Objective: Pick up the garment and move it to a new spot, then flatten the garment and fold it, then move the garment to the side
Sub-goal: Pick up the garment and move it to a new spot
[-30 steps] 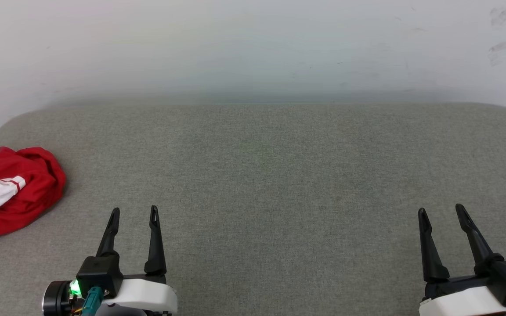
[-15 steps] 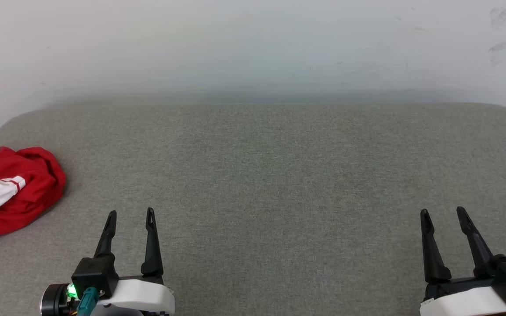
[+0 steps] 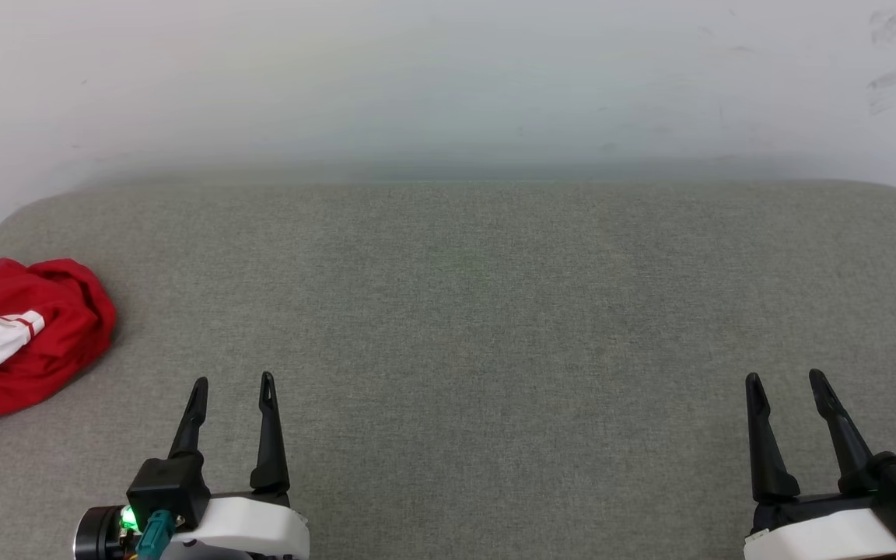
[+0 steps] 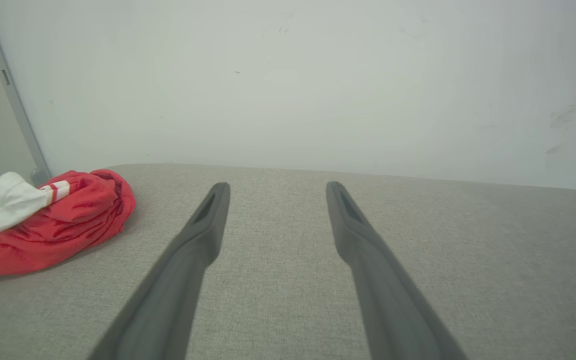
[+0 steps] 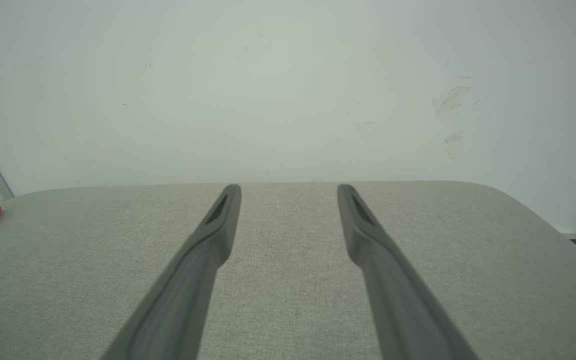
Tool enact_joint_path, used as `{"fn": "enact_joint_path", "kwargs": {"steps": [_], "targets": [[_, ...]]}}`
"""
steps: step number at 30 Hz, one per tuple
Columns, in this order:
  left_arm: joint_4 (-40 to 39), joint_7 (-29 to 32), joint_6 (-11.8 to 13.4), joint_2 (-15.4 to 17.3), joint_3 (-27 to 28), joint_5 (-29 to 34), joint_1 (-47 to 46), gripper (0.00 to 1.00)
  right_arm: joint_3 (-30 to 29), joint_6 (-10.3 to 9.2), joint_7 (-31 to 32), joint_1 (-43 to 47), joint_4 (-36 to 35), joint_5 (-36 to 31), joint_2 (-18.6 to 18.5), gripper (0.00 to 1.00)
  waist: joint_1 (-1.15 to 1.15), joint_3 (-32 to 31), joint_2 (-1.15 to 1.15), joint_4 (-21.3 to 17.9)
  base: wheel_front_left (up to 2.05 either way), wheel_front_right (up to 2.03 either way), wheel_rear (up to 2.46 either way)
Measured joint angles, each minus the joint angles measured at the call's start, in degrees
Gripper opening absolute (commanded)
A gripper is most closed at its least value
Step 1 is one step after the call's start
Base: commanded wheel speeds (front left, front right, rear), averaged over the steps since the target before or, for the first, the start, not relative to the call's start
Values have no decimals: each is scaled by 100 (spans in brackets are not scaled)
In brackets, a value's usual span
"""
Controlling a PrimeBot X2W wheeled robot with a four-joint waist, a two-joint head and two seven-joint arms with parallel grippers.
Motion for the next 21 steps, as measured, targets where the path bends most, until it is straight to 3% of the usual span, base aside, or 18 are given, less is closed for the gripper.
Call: {"fn": "enact_joint_path", "kwargs": {"steps": [9,21], "targets": [[19,0,-3,0,-3,9,-39,100,1,0,-1,0,-2,-9,0,100,0,27,0,142,0,0,0],[63,-8,-32,1,64,3,-157,100,59,0,-1,-27,-7,-73,0,100,0,146,0,788,0,0,0]]}}
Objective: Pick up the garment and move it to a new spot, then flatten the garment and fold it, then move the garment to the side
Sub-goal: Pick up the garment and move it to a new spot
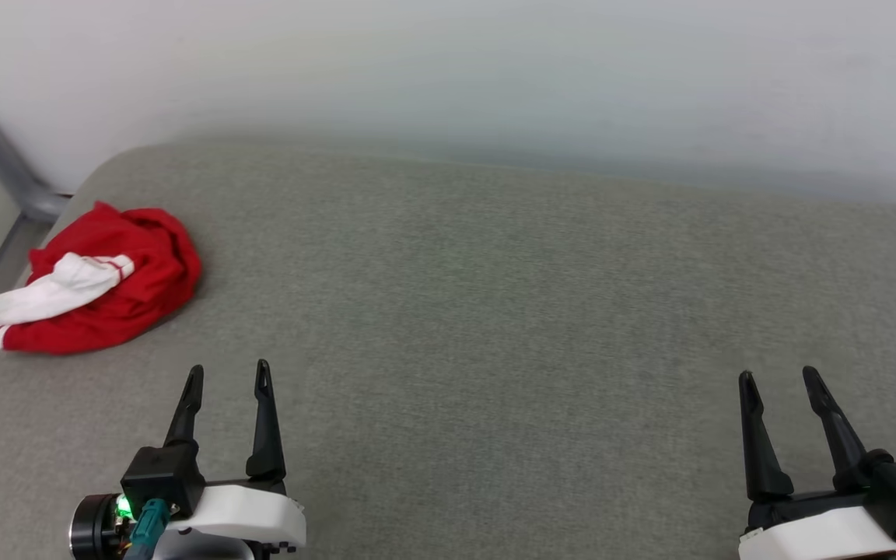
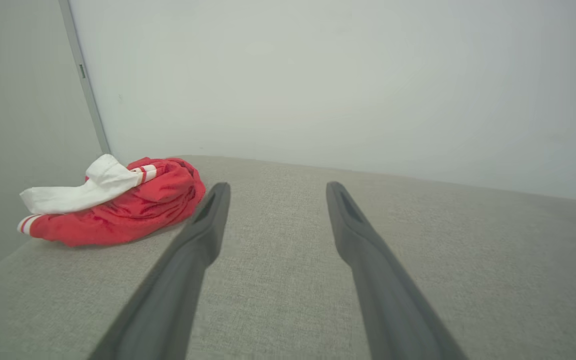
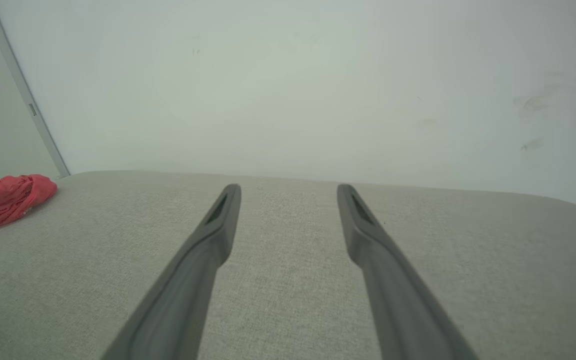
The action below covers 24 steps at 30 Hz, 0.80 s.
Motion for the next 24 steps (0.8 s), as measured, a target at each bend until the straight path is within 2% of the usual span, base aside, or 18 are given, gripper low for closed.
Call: {"fn": "enact_joint_path", "kwargs": {"steps": [24], "targets": [[-1,0,75,3,207,-344,30,100,220,0,0,7,-77,-225,0,100,0,105,0,1693,0,0,0]]}}
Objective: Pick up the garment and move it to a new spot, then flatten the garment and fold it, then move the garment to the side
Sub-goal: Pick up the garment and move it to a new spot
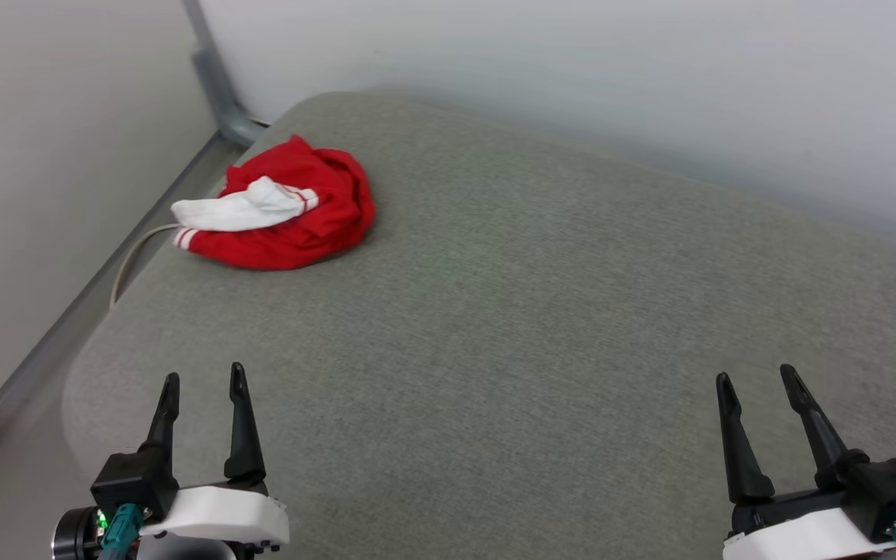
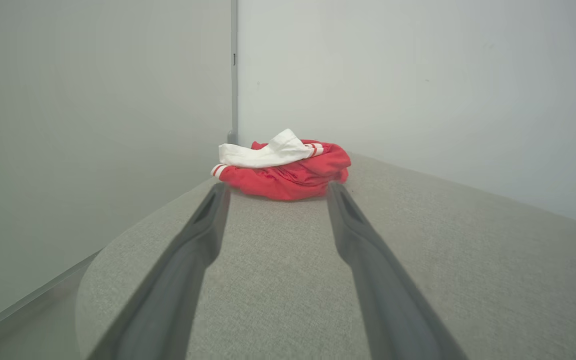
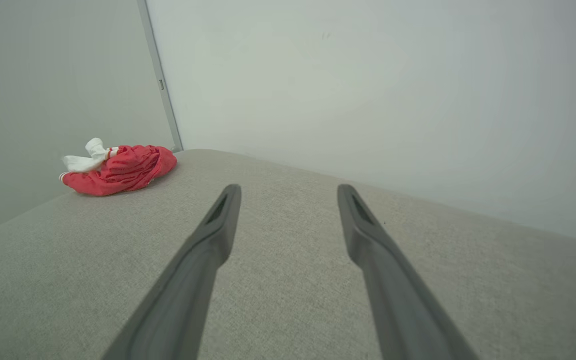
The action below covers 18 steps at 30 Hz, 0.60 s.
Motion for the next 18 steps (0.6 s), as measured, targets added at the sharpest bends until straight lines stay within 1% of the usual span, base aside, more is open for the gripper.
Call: {"fn": "enact_joint_path", "kwargs": {"steps": [5,9,18], "targets": [[5,0,9,0,42,-13,71,100,14,0,0,1,1,-14,0,100,0,-5,0,294,0,0,0],[4,0,9,0,63,-14,83,100,23,0,0,0,3,-16,0,100,0,-16,0,442,0,0,0],[-3,0,-9,-1,146,-119,87,100,87,0,0,-2,10,-26,1,100,0,-9,0,446,0,0,0]]}}
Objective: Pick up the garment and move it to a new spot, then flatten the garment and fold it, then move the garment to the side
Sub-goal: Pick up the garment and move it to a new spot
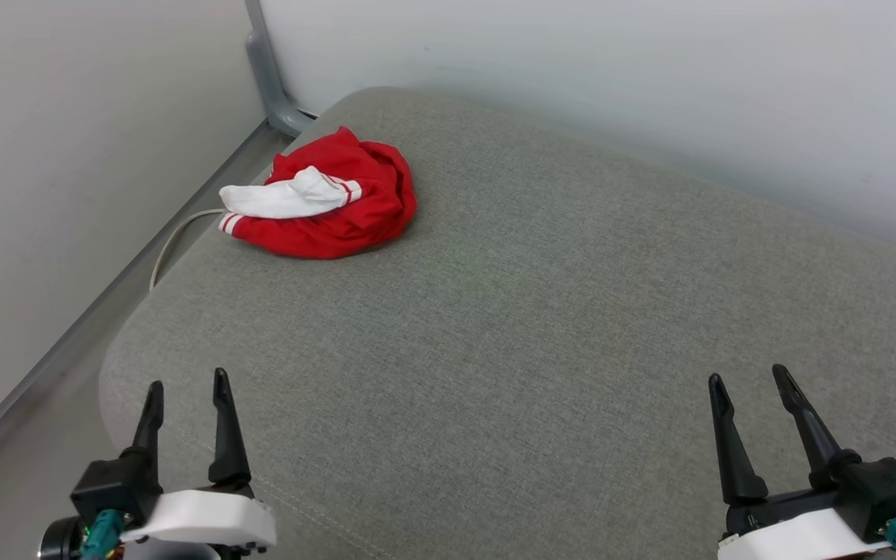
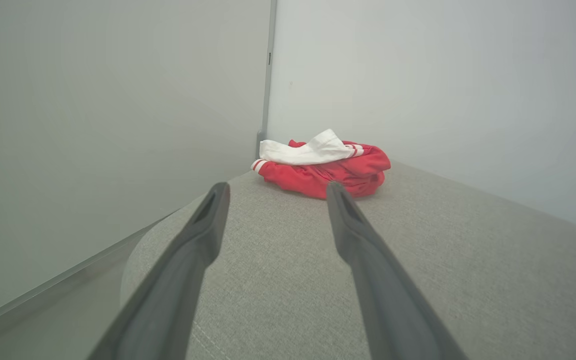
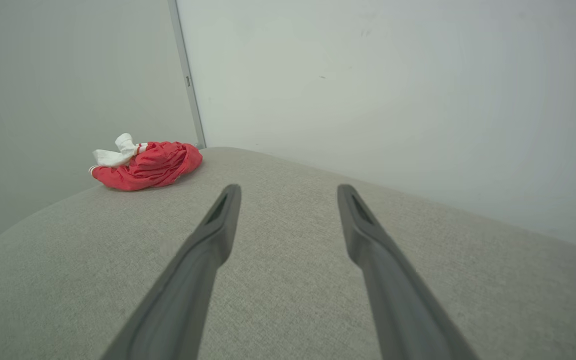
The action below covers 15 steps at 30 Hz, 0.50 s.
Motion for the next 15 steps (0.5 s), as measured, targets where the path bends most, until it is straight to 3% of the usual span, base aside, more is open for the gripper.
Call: {"fn": "enact_joint_path", "kwargs": {"steps": [5,15], "targets": [[-70,-1,-178,0,309,-135,-359,100,11,0,0,-69,-40,-99,-1,100,0,101,0,-147,0,0,0],[-47,-1,-877,180,1516,-102,-1948,100,-65,0,0,-309,-302,-427,1,100,0,634,0,-685,0,0,0]]}}
